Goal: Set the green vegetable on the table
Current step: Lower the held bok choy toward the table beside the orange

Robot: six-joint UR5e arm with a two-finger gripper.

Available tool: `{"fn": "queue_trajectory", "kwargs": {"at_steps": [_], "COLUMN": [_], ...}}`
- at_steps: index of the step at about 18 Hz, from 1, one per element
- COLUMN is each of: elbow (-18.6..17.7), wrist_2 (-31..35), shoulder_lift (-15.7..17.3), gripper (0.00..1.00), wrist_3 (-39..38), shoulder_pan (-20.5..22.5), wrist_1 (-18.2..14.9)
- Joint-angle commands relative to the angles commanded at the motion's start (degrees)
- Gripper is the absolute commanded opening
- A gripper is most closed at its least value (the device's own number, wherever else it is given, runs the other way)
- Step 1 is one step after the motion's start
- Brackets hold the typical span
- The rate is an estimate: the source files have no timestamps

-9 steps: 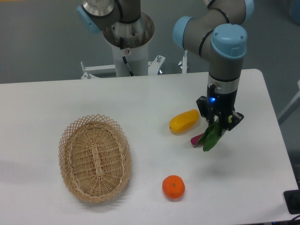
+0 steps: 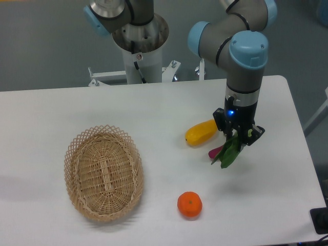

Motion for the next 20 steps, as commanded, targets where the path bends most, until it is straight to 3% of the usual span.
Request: {"fn": "queue_trajectory", "kwargs": {"at_steps": [2, 8, 12, 16, 20], "elbow": [0.2, 1.7, 4.0, 4.7, 5.0], "wrist_2": [0.0, 0.7, 4.7, 4.8, 4.7], "shoulder_lift": [-0.8, -5.8, -10.0, -13.6, -15.8], "gripper": [0.42, 0.42, 0.42, 0.42, 0.42], "wrist_3": [-1.5, -4.0, -1.3, 0.4, 0.4], "shoulder_pan": [-1.1, -3.0, -3.8, -3.8, -3.8], "wrist_1": [0.4, 7.1, 8.1, 11.8, 12.2]}}
